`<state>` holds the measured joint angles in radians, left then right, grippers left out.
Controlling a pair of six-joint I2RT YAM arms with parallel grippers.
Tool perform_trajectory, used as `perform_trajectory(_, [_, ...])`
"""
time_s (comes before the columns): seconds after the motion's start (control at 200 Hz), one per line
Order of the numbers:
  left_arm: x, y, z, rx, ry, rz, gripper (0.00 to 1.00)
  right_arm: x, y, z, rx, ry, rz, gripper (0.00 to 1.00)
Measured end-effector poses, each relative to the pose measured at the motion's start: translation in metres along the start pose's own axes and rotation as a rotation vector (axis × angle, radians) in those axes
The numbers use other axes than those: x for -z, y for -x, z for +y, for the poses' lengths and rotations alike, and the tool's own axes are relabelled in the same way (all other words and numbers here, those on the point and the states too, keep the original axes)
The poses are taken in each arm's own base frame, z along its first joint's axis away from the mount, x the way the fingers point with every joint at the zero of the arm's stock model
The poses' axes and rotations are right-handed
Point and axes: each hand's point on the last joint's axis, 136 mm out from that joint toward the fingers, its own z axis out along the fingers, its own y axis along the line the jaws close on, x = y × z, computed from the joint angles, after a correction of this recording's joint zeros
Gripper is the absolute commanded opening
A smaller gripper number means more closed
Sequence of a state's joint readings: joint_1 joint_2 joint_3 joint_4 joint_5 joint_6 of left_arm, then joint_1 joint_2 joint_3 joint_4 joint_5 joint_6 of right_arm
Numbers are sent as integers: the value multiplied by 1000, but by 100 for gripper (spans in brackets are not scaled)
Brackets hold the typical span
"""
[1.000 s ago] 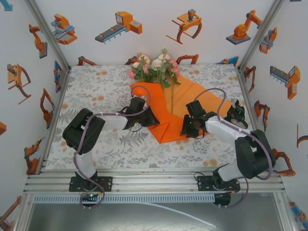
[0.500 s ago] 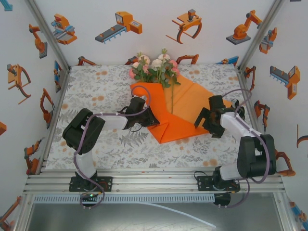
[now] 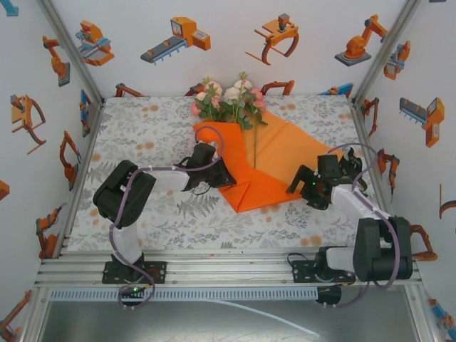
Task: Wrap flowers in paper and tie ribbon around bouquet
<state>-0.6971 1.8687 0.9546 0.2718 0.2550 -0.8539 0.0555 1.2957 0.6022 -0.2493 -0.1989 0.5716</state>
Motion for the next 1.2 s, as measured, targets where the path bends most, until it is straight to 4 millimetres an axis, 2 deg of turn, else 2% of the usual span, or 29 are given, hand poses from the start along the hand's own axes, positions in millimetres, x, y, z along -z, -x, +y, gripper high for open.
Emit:
perform_trajectory(0.18, [0, -1, 1, -1, 3, 6, 25, -11, 12, 17, 59, 91, -31, 55])
perform_trajectory(0.32, [-1, -1, 1, -3, 3, 7, 25, -4, 15, 23, 99, 113, -53, 40])
perform_trajectory(0.486, [-2, -2, 2, -3, 4, 10, 25, 26, 22, 46, 227, 176, -141, 0])
perform_trajectory(0.596, [-4, -2, 2, -2, 4, 14, 25, 42, 15, 71, 368, 244, -174, 0])
perform_trajectory(0.951, [-12, -2, -2, -2, -16, 22, 24, 65, -49, 172, 888, 484, -117, 0])
perform_trajectory(1.056, [-15, -3, -5, -5, -27, 23, 24, 60, -70, 192, 967, 552, -78, 0])
perform_trajectory(1.201, [-18, -3, -8, -1, -36, 21, 24, 33, -97, 205, 1002, 591, 5, 0])
